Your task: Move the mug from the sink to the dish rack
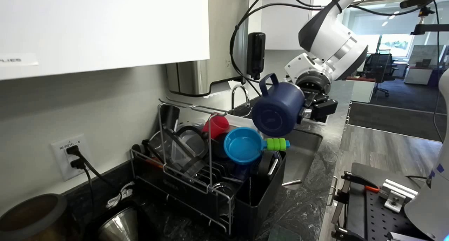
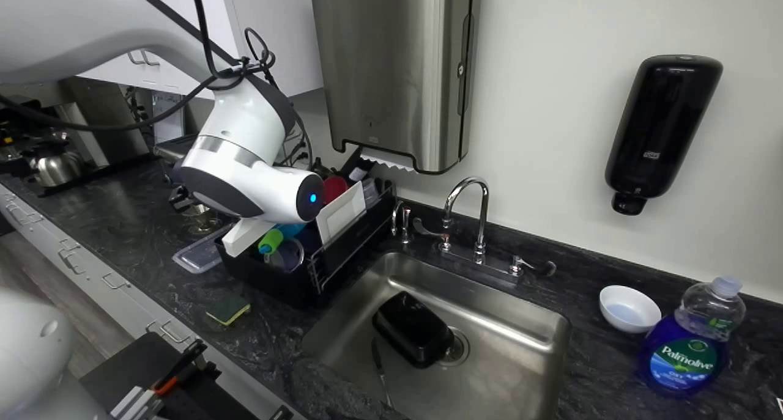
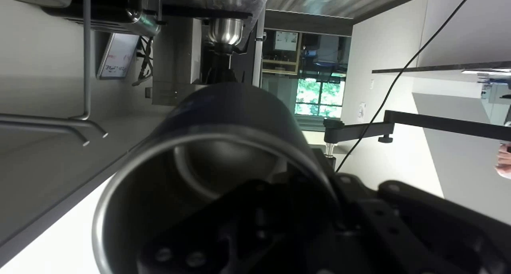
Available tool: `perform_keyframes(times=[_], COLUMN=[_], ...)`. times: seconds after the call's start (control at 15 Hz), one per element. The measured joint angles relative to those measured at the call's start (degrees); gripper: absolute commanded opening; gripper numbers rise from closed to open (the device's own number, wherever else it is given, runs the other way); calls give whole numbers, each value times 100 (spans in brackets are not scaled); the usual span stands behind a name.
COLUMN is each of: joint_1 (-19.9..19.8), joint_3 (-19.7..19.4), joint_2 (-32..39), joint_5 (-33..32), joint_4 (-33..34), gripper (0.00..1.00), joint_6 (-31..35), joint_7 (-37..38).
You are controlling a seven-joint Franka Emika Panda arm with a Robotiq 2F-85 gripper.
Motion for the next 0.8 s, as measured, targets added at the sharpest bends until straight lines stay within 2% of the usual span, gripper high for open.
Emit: perform_keyframes(times=[0.33,0.4,0.47,0.8], joint_1=[634,747,846,966], joint_3=[-469,-554,-635,-760], joint_2=[149,182,221,297], joint_5=[0,0,0,0], joint_4=[-10,-12,-13,-13], gripper=[2,6,6,6], joint_6=[67,71,74,75], joint_7=[2,3,3,3])
